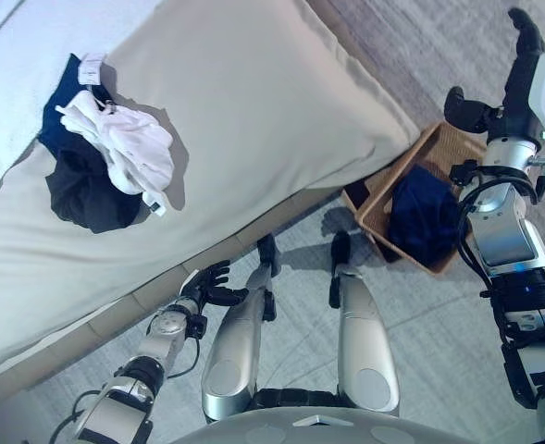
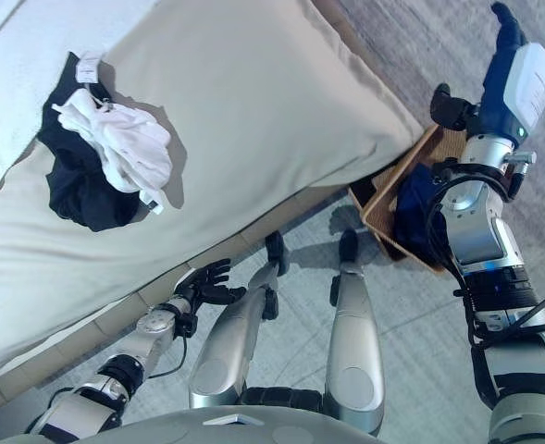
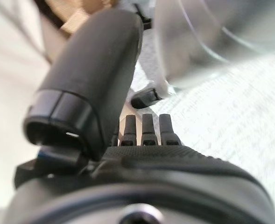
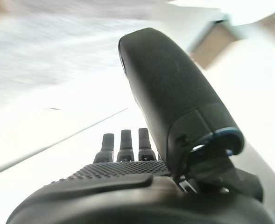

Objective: Pick up the clothes from the bed and place them into the basket

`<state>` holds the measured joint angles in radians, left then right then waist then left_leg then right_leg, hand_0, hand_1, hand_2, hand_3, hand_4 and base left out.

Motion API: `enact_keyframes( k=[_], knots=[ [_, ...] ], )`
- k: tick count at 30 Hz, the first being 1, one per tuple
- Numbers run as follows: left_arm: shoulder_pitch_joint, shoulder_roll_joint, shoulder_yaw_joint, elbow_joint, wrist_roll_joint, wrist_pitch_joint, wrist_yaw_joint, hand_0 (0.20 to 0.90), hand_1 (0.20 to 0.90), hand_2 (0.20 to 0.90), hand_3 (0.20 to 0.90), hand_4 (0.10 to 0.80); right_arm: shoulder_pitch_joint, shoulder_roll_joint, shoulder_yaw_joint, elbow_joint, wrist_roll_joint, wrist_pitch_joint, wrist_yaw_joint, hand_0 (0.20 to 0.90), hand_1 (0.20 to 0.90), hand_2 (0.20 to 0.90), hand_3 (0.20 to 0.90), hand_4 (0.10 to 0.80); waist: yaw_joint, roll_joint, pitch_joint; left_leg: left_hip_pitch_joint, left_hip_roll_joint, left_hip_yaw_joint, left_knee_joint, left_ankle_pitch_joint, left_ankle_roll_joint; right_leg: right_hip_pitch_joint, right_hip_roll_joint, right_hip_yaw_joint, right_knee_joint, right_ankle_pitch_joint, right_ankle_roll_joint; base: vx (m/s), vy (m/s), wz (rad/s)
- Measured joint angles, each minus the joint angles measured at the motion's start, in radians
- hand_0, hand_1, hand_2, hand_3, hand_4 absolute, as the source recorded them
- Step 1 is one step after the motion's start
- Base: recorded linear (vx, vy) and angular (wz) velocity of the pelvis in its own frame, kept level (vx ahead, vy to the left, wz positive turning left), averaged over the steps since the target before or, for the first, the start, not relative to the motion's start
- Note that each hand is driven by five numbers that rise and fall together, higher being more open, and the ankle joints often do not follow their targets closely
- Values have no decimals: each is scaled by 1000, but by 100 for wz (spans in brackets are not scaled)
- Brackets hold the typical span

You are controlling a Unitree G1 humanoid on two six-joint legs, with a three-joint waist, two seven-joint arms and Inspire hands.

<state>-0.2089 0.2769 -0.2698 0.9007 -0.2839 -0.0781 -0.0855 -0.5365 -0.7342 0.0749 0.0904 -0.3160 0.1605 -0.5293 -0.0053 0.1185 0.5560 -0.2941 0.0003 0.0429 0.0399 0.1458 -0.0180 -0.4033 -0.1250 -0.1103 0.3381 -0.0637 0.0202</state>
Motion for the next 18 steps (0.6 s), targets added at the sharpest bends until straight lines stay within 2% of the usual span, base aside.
enact_keyframes(
  k=[5,8,13,14,18],
  knots=[
    [3,-3,23,16,4,7,-12,900,900,900,900,800,-28,-45,28,5,-31,-11,140,900,900,900,900,800,64,-1,-1,15,-5,-71,6,-3,-1,79,-10,-79,-28,-10,12,98,162,49],
    [6,-3,37,56,4,9,-13,900,900,900,900,800,-58,-46,120,90,-30,1,236,900,900,900,900,800,113,-2,-1,46,-18,-127,7,-5,-1,153,-20,-139,-52,-19,21,80,145,58],
    [2,15,44,59,-2,28,-19,900,900,900,900,800,-178,-20,285,217,-39,8,329,900,900,900,900,800,207,-16,-8,39,-38,-197,34,-9,-4,207,-34,-214,-66,-26,25,60,91,47],
    [3,26,45,65,-5,35,-19,900,900,900,900,800,-218,1,316,256,-39,14,341,900,900,900,900,800,229,-23,-11,37,-40,-208,41,-10,-6,222,-35,-233,-78,-26,26,90,46,47],
    [3,109,50,97,-20,61,-27,900,900,900,900,800,-383,125,391,474,-13,40,346,900,900,900,900,800,314,-100,-51,-3,-42,-258,54,-20,-22,228,-28,-287,-113,-27,29,-8,35,39]
  ],
)
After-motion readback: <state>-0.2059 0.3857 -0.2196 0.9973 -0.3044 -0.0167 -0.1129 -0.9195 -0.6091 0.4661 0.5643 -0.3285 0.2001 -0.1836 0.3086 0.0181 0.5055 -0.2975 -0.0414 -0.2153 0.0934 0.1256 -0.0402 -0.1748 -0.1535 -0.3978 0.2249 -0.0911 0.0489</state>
